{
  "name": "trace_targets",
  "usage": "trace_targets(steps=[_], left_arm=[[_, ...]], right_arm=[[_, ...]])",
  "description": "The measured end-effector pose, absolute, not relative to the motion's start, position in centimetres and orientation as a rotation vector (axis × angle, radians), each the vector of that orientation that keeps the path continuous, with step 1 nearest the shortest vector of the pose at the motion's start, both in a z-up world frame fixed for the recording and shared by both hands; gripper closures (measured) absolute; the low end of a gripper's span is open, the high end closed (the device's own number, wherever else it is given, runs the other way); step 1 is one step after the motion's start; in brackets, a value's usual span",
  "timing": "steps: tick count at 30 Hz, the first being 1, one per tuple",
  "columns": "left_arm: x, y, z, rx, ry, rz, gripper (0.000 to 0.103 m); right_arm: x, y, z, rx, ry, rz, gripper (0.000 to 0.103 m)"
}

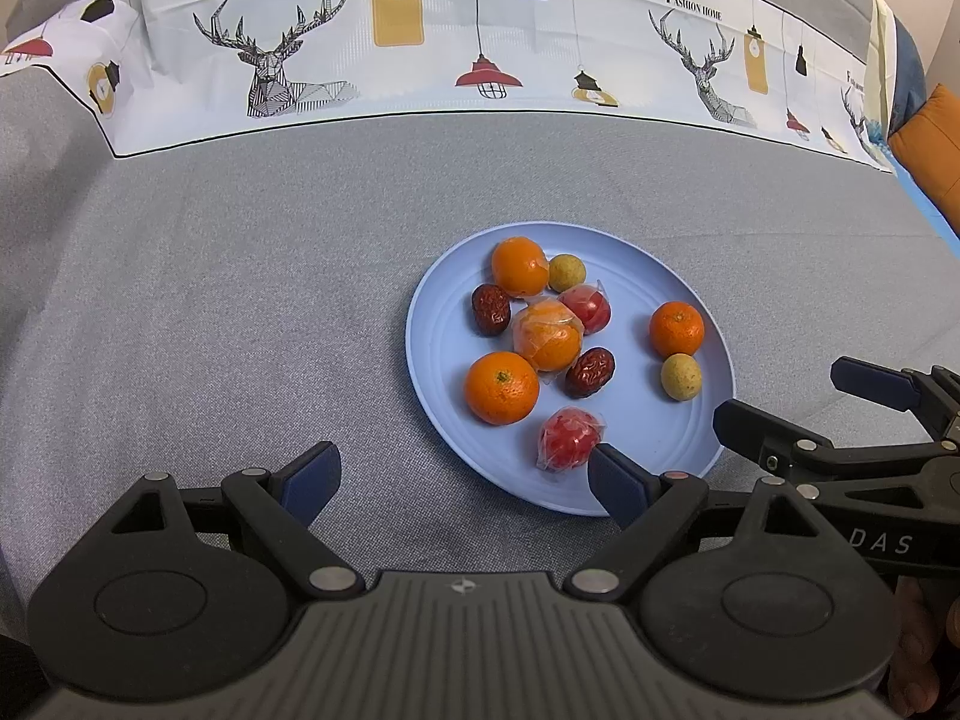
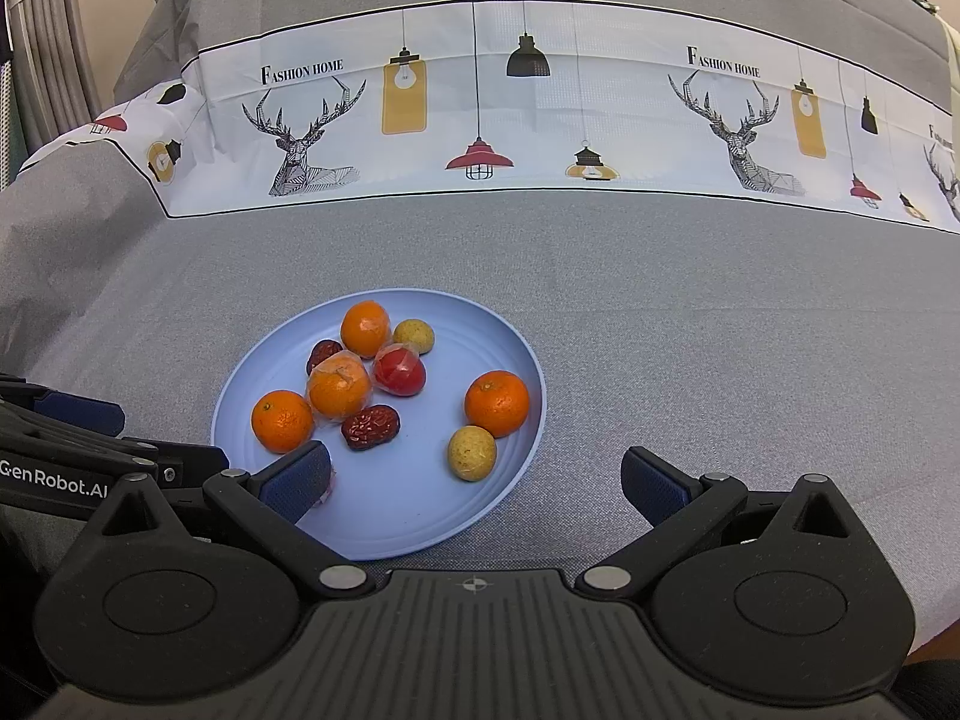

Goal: Organize fruits

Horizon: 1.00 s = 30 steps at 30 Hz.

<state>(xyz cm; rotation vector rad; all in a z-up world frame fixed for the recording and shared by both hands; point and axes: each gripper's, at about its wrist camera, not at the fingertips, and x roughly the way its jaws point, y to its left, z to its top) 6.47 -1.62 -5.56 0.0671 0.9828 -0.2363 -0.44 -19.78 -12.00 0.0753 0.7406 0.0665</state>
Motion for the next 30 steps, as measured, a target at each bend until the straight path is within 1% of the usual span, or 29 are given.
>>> trace_targets(steps=[30], left_arm=[[6.39,-1.50,-5.65,0.061,0.982,-0.242,0.011]], right_arm=[[-0.46,-19.75,-11.91,0.075,0.730,0.063,0.001]])
